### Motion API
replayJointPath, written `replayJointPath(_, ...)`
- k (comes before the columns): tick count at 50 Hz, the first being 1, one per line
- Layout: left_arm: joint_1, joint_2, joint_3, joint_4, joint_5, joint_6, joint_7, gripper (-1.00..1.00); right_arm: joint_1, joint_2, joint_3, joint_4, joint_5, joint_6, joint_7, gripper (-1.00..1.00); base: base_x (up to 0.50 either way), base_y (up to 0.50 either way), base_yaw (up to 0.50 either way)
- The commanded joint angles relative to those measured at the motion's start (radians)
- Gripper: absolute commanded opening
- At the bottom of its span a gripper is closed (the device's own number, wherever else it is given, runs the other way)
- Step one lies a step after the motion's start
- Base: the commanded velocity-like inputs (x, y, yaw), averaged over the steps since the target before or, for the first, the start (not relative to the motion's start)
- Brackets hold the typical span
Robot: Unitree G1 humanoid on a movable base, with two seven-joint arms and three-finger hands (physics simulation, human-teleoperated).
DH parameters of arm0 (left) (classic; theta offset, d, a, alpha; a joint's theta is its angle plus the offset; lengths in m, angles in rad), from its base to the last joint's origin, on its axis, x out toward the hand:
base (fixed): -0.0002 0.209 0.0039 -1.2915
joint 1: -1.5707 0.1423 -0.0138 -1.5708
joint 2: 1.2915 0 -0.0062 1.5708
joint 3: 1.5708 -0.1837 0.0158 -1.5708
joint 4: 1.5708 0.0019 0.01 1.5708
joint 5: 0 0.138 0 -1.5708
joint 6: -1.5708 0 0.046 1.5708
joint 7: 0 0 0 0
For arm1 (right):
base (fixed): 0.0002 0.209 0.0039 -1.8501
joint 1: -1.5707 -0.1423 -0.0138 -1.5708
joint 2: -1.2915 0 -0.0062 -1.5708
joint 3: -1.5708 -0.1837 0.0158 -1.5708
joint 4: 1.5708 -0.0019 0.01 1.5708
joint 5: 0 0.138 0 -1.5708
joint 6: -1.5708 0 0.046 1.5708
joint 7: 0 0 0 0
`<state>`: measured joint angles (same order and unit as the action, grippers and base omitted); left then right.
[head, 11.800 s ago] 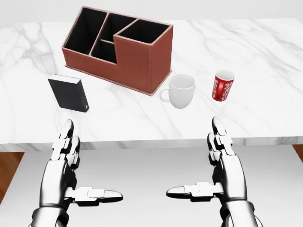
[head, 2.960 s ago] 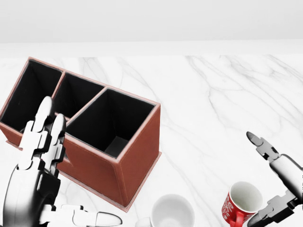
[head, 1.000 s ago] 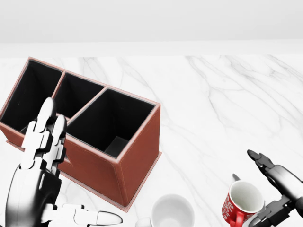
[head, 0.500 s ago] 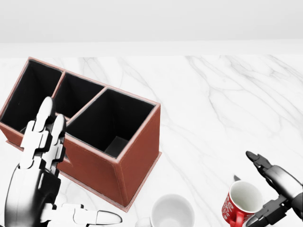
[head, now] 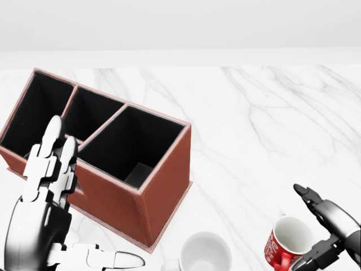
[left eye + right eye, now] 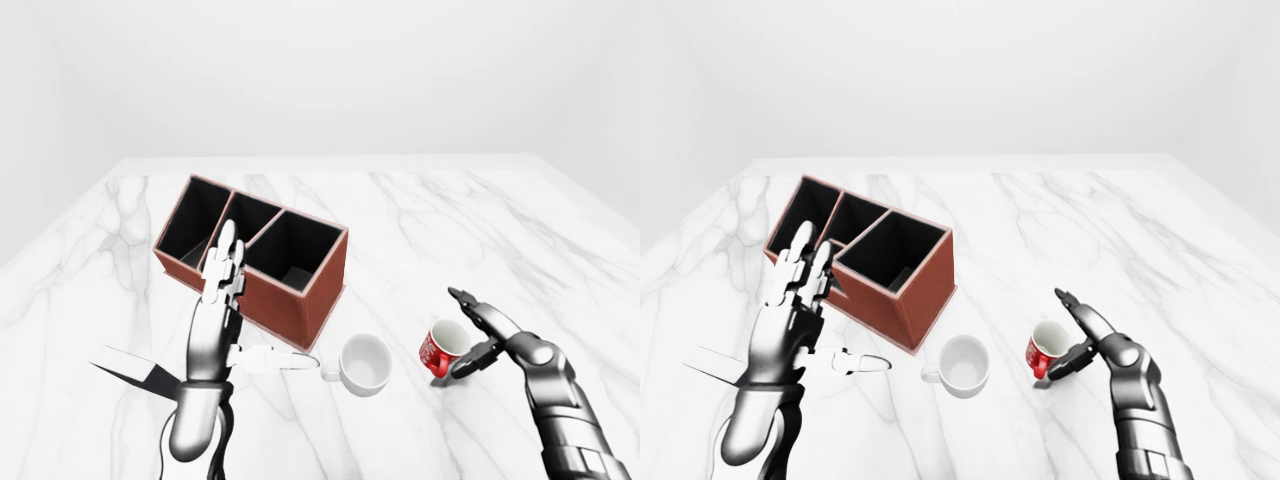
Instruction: Pick up the red mug and place it to the right of the caddy.
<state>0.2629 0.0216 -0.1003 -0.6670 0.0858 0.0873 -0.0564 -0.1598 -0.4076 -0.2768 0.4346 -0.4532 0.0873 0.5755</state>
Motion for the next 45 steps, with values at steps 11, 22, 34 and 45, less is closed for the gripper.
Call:
replayJointPath(11,-0.001,-0.002,0.006,0.002,-0.002,0.0,-0.002,1.0,0.021,0.025,0.02,-0.063,-0.036,0.0,0.019,-1.0,0.0,0.0,0.0)
replayJointPath(22,-0.003,-0.001,0.001,0.007,0.002,0.0,0.002,1.0,0.022,0.017,0.005,-0.028,-0.027,0.0,0.015,-1.0,0.0,0.0,0.0)
replayJointPath(34,0.001,0.0,-0.007,0.005,0.005,0.0,0.006,1.0,0.029,0.008,-0.01,-0.104,-0.026,0.0,0.061,-1.0,0.0,0.0,0.0)
replayJointPath(45,0.007,0.003,-0.007,-0.011,0.003,0.0,0.005,1.0,0.002,-0.004,-0.051,-0.419,-0.073,0.0,0.123,-1.0,0.0,0.0,0.0)
